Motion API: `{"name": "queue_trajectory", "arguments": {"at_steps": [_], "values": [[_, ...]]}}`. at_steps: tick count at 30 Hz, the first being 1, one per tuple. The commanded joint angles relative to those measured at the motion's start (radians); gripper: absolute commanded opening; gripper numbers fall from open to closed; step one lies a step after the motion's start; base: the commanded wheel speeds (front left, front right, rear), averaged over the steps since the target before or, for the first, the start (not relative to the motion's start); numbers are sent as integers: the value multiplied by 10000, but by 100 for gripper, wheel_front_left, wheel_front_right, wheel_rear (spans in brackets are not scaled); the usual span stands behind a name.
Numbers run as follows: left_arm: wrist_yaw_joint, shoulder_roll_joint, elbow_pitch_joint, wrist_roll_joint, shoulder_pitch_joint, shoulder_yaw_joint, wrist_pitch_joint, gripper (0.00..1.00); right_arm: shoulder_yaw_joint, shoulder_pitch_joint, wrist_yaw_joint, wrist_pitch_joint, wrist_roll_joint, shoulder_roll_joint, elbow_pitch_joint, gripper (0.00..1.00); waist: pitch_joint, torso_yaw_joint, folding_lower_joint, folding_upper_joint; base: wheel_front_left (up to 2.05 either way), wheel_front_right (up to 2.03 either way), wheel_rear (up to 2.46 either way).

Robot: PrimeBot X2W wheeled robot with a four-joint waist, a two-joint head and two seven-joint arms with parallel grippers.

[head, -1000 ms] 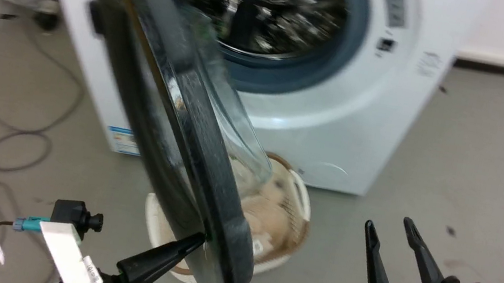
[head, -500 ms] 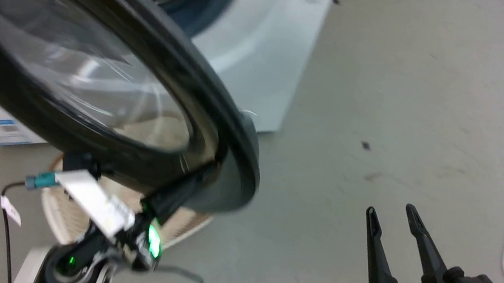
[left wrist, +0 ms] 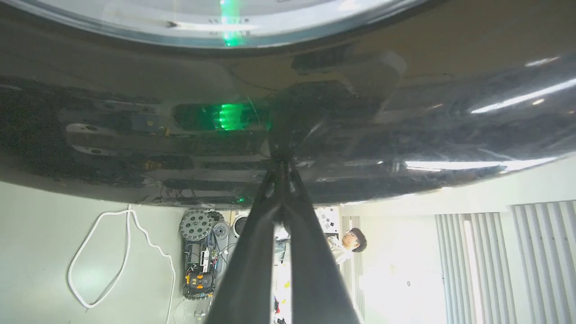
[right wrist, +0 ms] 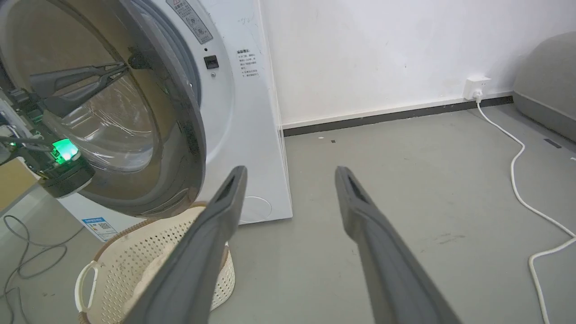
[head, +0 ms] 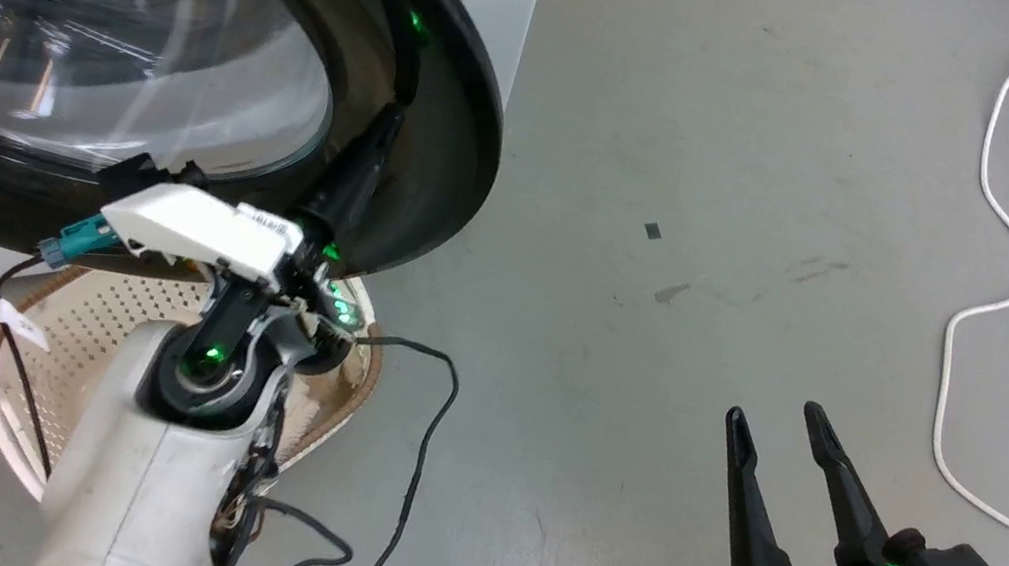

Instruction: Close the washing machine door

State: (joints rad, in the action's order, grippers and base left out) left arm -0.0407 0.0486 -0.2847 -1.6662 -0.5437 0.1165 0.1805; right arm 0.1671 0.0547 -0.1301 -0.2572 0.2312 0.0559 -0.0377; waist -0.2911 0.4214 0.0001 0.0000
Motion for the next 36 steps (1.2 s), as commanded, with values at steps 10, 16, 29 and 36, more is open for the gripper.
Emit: {"name": "queue_trajectory", "arguments": {"at_steps": [10, 16, 29, 36], "values": [[-807, 172, -603, 388, 808, 1316, -291, 0, -187, 10, -6, -45, -123, -55, -59, 100, 831, -1092, -1, 0, 0, 0, 0], [-888, 1507, 358, 2398, 2184, 2689, -9, 0, -300, -198, -6, -45, -227, -36, -158, 100, 1518, -2022, -1, 0, 0, 0, 0], [187, 3779, 1763, 8447, 3591, 2701, -4315, 0, -287, -587, -6, -45, -160, 78, -146, 100, 2426, -3794, -1, 0, 0, 0, 0], [1001, 2942, 3077, 10605, 4674, 1138, -4418, 0, -225, -764, -6, -45, -176, 181, -155, 100, 2625, -4274, -1, 0, 0, 0, 0]]}}
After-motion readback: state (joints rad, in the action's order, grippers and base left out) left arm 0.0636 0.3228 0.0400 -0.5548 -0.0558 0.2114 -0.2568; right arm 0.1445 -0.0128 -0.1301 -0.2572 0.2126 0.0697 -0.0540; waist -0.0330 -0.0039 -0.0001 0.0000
